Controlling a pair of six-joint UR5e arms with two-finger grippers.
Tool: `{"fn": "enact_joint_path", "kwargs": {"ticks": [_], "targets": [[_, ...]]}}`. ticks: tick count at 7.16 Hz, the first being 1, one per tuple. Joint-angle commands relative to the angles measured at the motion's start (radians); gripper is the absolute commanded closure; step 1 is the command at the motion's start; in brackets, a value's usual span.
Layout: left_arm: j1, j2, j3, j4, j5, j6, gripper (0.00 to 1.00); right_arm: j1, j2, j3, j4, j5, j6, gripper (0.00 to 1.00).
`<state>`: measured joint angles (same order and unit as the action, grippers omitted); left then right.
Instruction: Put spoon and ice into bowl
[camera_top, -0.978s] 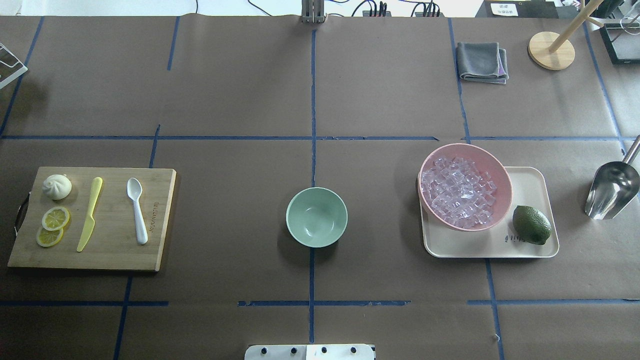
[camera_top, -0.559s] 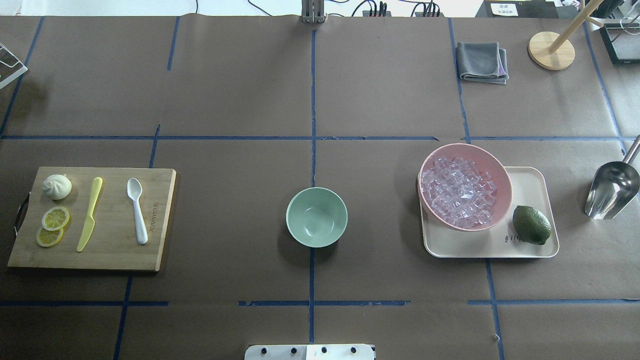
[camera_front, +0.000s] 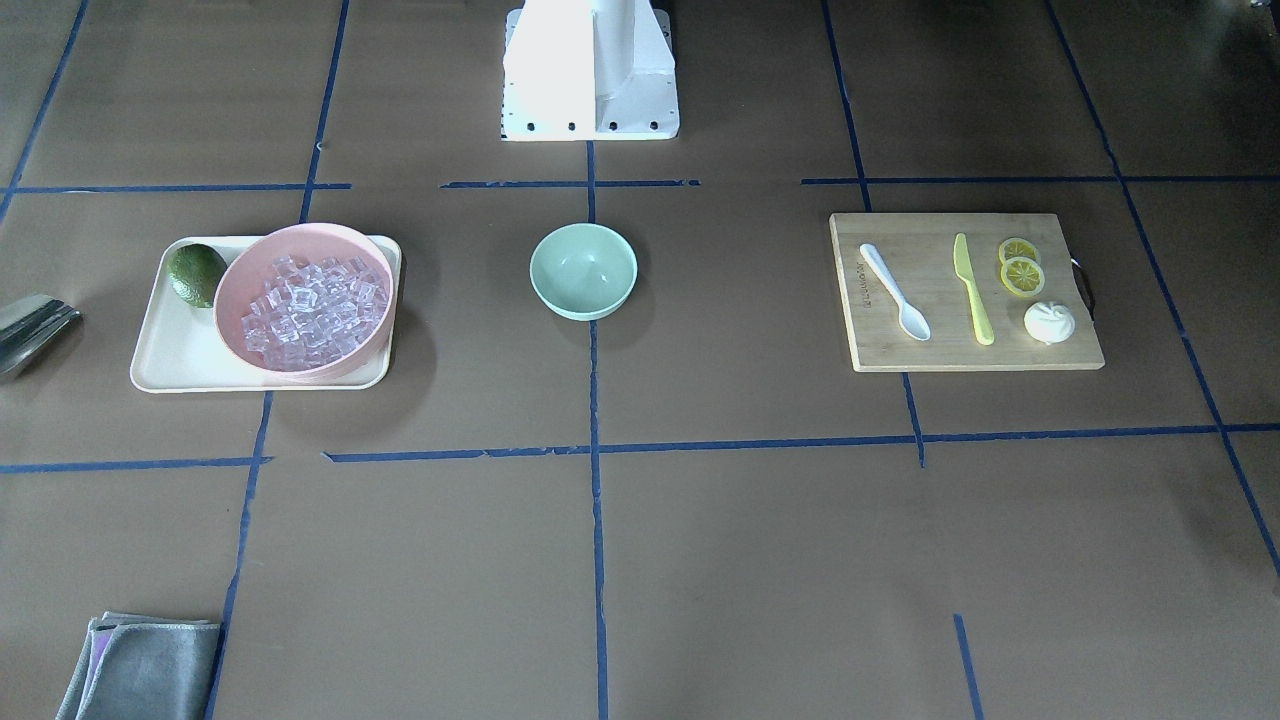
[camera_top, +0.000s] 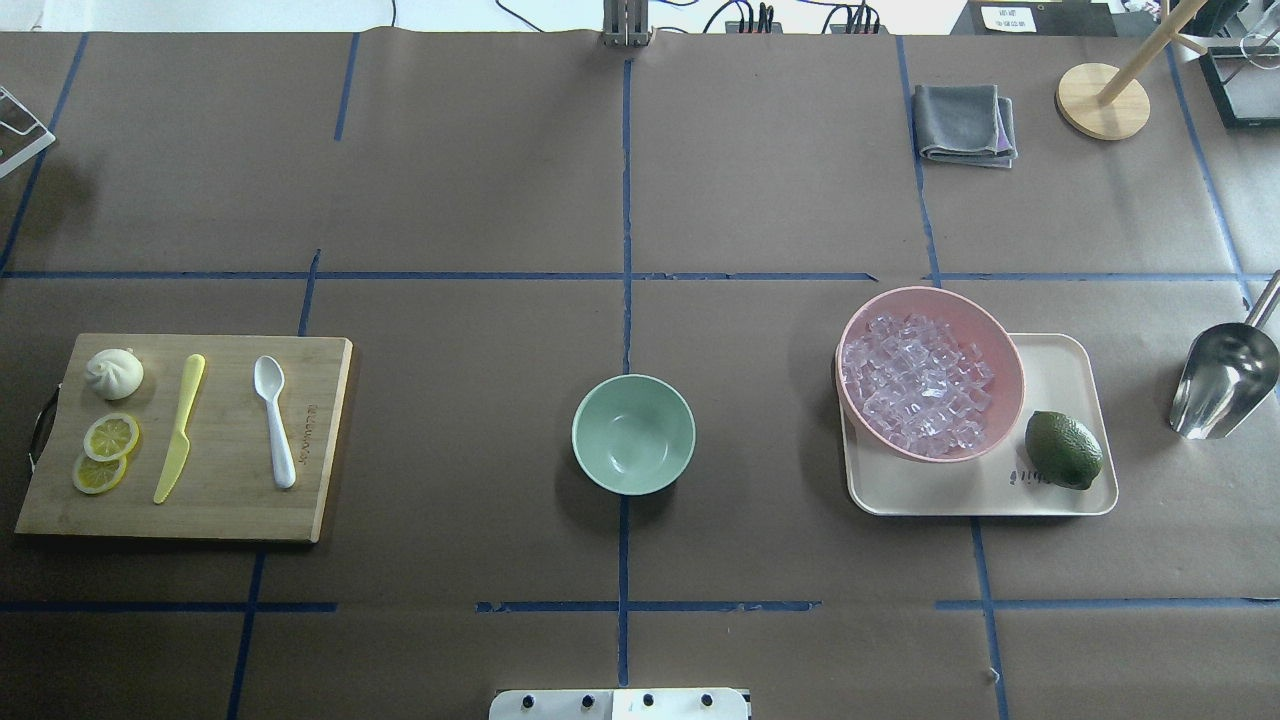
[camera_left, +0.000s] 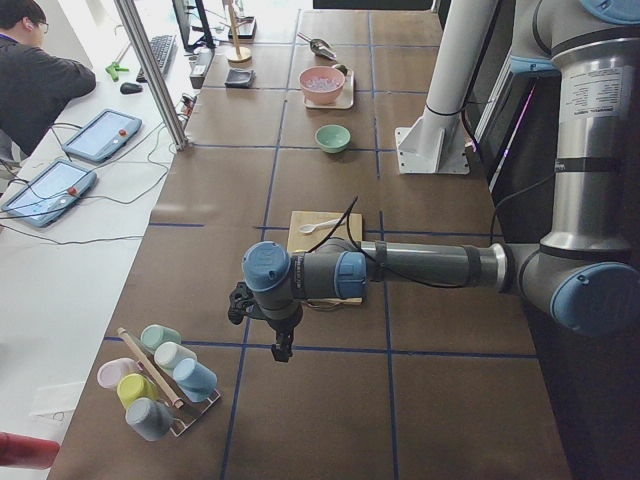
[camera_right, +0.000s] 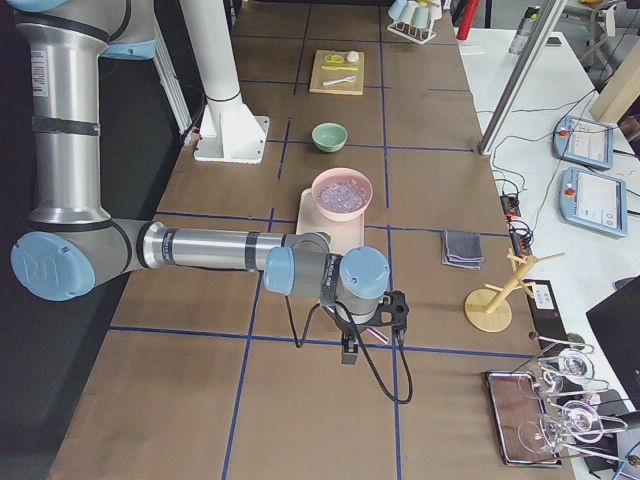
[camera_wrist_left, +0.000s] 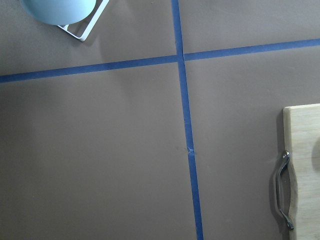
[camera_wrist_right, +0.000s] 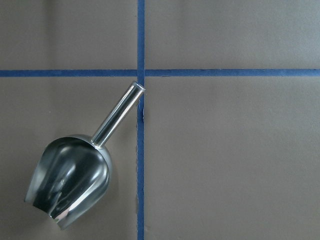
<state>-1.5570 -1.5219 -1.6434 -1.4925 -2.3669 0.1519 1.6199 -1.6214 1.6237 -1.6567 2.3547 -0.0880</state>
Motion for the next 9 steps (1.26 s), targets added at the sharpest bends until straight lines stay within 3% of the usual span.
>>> {"fn": "enact_joint_path", "kwargs": {"ticks": [1, 7, 9], "targets": [[0.0, -0.006, 0.002, 0.0, 0.0, 0.0, 0.0, 0.0, 0.0, -0.001, 0.0, 0.0, 0.001, 0.0], [0.015, -0.027, -0.128, -0.012, -0.002, -0.006, 0.0, 0.0, 0.011, 0.011, 0.002, 0.0, -0.001, 0.0], [0.072, -0.057, -0.136, -0.012, -0.003, -0.047, 0.0, 0.0, 0.014, 0.018, 0.0, 0.002, 0.001, 0.0]]}}
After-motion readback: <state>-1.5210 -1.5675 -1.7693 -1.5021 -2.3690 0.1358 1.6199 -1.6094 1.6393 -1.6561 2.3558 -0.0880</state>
